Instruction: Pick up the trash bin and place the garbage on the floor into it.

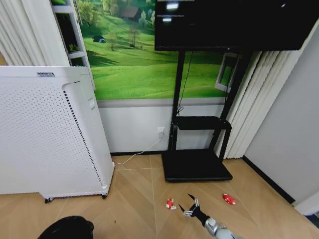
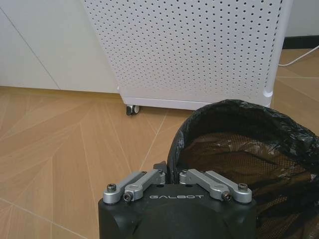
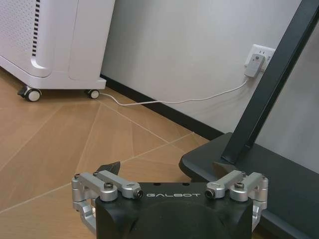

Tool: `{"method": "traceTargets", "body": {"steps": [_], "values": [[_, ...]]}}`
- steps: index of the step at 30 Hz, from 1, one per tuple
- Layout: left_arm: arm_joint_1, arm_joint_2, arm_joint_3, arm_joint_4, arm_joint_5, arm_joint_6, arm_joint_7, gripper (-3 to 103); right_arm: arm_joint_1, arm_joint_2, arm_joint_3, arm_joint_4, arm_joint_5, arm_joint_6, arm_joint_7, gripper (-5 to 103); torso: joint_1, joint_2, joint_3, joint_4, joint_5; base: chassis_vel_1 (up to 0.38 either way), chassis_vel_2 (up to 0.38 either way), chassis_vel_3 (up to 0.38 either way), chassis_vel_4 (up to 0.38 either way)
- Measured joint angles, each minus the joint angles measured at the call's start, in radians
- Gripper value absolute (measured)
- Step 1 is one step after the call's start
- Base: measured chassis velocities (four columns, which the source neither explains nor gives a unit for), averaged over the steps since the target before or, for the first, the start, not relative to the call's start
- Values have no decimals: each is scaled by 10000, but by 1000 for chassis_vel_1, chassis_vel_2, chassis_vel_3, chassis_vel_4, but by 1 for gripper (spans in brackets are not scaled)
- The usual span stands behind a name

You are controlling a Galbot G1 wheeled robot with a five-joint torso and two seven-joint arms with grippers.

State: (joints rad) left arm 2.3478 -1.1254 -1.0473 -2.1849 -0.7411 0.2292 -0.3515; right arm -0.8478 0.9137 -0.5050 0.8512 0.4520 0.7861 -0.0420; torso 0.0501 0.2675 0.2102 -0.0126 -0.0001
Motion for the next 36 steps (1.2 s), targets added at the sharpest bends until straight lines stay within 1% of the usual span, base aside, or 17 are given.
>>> {"method": "traceTargets", "body": {"steps": [4, 6, 10, 11, 12, 15, 16, 19, 21, 23, 25, 26, 27, 28, 29, 33, 36], "values": [[-12, -115, 41, 45, 150, -62, 79, 7, 511, 246, -431, -307, 212, -202, -37, 100, 0, 0, 0, 3, 1, 0, 0, 0, 0], [6, -176, 32, 29, 194, -89, 102, 7, 783, 436, -686, -596, 249, -229, -254, 100, 0, 0, 0, 3, -1, 0, 0, 0, 0], [38, -218, -19, 29, 263, -180, 153, 7, 903, 684, -783, -981, 258, -197, -484, 100, 0, 0, 0, 1, 1, 0, 0, 0, 0], [75, -255, -46, 41, 341, -238, 190, 7, 946, 872, -795, -1268, 268, -137, -730, 100, 0, 0, 0, -1, 0, 0, 0, 0, 0], [75, -255, -46, 41, 341, -238, 190, 7, 946, 872, -795, -1268, 268, -137, -730, 100, 0, 0, 0, -1, 0, 0, 0, 0, 0], [208, -363, -90, 44, 472, -320, 279, 7, 1144, 1307, -797, -1961, 219, 27, -1579, 100, 0, 0, 0, 1, 3, 0, 0, 0, 0], [208, -363, -90, 44, 472, -320, 279, 7, 1144, 1307, -797, -1961, 219, 27, -1579, 100, 0, 0, 0, 1, 3, 0, 0, 0, 0], [247, -418, -115, 110, 603, -384, 347, 7, 1271, 1591, -767, -2316, 141, 45, -1954, 100, 0, 0, 0, 2, -2, 0, 0, 0, 0], [248, -457, -125, 216, 666, -424, 373, 7, 1427, 2050, -702, -2706, -139, 29, -2128, 100, 0, 0, 0, 1, 1, 0, 0, 0, 0], [237, -471, -125, 260, 657, -426, 388, 7, 1553, 2456, -748, -2783, -303, -493, -1828, 100, 0, 0, 0, 3, 0, 0, 0, 0, 0], [235, -471, -126, 267, 654, -428, 389, 7, 1578, 2551, -781, -2799, -280, -626, -1747, 100, 0, 0, 0, 1, -3, 0, 0, 0, 0], [214, -476, -127, 303, 638, -440, 394, 7, 1672, 2810, -821, -2970, -238, -930, -1574, 100, 0, 0, 0, -2, -1, 0, 0, 0, 0], [214, -476, -127, 303, 638, -440, 394, 7, 1672, 2810, -821, -2970, -238, -930, -1574, 100, 0, 0, 0, -2, -1, 0, 0, 0, 0], [181, -476, -125, 350, 620, -450, 396, 7, 1796, 3073, -829, -3233, -122, -1171, -1510, 100, 0, 0, 0, 0, 2, 0, 0, 0, 0], [157, -473, -109, 391, 609, -454, 396, 7, 1880, 3249, -812, -3432, -38, -1376, -1510, 100, 0, 0, 0, 4, 1, 0, 0, 0, 0], [116, -456, -78, 473, 567, -454, 396, 7, 2030, 3486, -785, -3809, 93, -1645, -1587, 100, 0, 0, -1, 4, 0, 0, 0, 0, 0], [10, -378, -55, 639, 510, -458, 401, 7, 2187, 3645, -748, -4178, 135, -1864, -1872, 100, 0, 0, -1, 0, 0, 0, 0, 0, 0]]}}
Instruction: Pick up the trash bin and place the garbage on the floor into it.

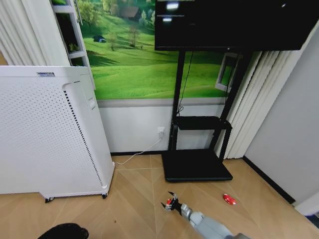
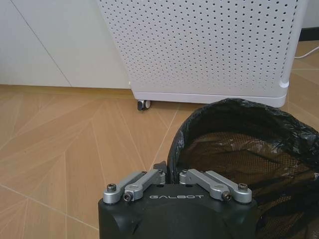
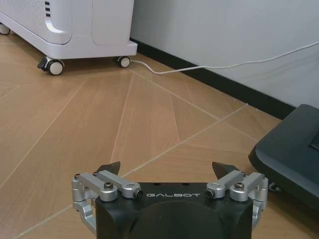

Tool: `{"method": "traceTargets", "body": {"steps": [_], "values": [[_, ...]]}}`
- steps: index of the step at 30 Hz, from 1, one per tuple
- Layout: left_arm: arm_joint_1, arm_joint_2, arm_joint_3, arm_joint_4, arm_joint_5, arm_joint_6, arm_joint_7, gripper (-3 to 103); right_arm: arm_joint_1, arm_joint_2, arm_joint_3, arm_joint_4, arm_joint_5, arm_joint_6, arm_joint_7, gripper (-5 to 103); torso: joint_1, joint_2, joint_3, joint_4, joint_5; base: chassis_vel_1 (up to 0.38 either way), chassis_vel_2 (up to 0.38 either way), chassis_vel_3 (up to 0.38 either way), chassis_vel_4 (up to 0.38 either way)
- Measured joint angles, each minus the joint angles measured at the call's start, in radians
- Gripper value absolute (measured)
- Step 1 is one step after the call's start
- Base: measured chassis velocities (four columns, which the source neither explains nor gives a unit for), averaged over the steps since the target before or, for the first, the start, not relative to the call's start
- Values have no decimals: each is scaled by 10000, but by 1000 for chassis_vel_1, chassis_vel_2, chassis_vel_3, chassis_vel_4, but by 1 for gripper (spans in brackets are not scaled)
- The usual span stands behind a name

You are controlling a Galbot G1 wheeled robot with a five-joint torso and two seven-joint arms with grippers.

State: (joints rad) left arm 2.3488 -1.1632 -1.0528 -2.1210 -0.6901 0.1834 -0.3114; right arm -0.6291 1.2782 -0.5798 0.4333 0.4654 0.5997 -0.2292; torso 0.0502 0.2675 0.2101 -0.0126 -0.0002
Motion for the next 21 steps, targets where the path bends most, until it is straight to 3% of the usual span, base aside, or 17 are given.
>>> {"method": "traceTargets", "body": {"steps": [12, 21], "values": [[-167, 108, 126, 193, -71, -39, 13, 7, -17, -34, 557, -298, 430, -1030, -571, 100, 0, 0, 0, 0, 1, 0, 0, 0, 0], [-175, 114, 184, 222, 11, -125, 91, 7, -279, -224, 1155, 194, 1975, -2454, -856, 100, 0, 0, 0, 3, 2, 0, 0, 0, 0]]}}
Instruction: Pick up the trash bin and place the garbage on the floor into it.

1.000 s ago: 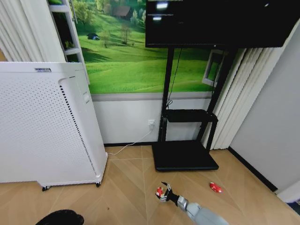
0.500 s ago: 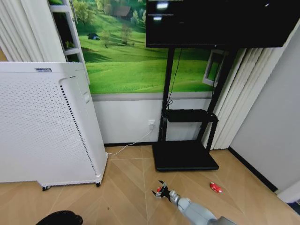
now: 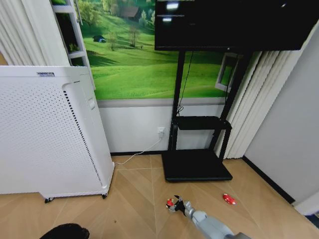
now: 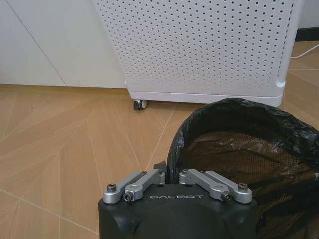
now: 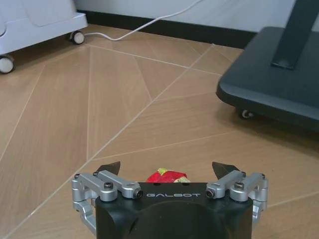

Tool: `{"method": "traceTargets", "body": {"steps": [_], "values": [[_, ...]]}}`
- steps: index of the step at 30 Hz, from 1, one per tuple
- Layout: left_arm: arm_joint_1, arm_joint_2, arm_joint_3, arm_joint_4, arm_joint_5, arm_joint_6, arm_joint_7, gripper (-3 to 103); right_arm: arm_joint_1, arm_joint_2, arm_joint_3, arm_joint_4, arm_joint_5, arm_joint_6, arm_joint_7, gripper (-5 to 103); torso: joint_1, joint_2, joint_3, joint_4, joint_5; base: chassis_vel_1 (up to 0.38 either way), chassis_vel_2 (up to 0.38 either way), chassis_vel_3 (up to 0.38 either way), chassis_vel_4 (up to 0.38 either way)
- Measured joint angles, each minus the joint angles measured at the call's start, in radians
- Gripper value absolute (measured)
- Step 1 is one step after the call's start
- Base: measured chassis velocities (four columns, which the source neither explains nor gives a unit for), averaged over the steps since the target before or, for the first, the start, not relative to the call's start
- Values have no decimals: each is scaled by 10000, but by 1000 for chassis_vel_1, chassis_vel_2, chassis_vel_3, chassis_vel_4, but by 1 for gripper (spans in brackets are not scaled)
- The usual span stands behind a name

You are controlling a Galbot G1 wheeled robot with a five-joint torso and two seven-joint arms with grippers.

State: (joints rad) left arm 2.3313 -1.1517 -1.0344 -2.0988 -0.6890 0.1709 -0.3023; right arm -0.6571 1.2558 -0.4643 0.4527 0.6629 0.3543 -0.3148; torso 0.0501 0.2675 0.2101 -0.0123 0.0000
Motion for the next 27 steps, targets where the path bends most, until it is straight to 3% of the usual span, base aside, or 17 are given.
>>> {"method": "traceTargets", "body": {"steps": [6, 27], "values": [[-33, 8, 50, 12, 7, -19, -1, 7, -128, -89, 200, 103, 407, -354, -336, 100, 0, 1, 0, -2, -1, 0, 0, 0, 0], [-62, 151, 109, 403, 53, -294, 216, 7, 131, 483, 1027, -937, 400, -1162, -936, 100, 0, 1, 1, -4, -1, 0, 0, 0, 0]]}}
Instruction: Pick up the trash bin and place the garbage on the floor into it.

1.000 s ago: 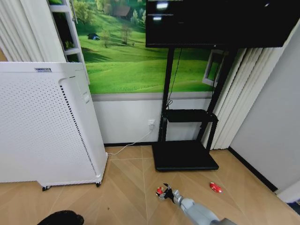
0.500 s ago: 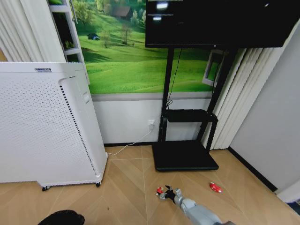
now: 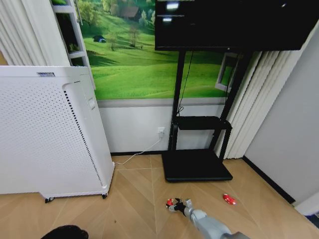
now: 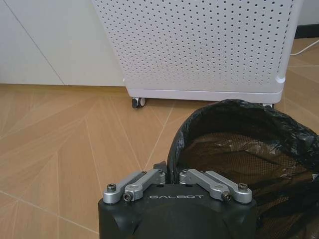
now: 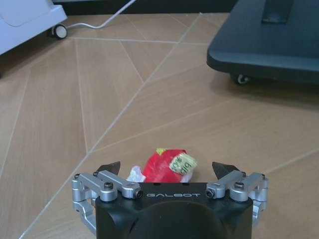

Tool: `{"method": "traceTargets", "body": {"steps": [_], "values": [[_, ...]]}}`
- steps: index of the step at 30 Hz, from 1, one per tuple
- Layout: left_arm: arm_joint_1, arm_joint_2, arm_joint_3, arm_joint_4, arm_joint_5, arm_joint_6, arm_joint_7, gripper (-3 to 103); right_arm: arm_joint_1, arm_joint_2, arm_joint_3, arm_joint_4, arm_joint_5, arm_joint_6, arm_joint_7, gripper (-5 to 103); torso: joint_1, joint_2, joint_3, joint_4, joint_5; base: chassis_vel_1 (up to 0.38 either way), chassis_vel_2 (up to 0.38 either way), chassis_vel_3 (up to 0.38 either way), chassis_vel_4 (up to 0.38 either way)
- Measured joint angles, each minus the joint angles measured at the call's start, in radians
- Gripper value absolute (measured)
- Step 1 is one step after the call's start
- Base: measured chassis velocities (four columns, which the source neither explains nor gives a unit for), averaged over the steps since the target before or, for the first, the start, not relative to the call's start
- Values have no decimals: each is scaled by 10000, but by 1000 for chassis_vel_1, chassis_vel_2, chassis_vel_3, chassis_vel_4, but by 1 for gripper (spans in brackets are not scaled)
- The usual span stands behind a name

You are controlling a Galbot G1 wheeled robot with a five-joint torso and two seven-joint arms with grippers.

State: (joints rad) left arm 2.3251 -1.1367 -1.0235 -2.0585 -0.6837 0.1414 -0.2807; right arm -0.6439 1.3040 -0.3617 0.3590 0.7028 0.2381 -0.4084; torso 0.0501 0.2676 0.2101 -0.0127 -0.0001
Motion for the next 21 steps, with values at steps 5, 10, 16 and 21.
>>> {"method": "traceTargets", "body": {"steps": [5, 10, 16, 21], "values": [[-162, 140, 92, 164, 1, -79, 84, 7, 50, 83, 308, -149, -44, -248, -138, 100, 0, 0, 0, 1, -1, 0, 0, 0, 0], [-294, 191, 153, 323, 29, -156, 107, 7, 33, 172, 392, -125, 18, -361, -113, 100, 0, 0, 0, 3, 0, 0, 0, 0, 0], [-316, 141, 179, 387, 50, -251, 174, 7, 17, 343, 661, -225, 149, -683, -64, 100, 0, 0, 0, 2, 0, 0, 0, 0, 0], [-464, 181, 265, 601, 48, -363, 222, 7, -36, 464, 856, -335, -87, -705, 42, 98, 0, 0, 0, 4, 0, 0, 0, 0, 0]]}}
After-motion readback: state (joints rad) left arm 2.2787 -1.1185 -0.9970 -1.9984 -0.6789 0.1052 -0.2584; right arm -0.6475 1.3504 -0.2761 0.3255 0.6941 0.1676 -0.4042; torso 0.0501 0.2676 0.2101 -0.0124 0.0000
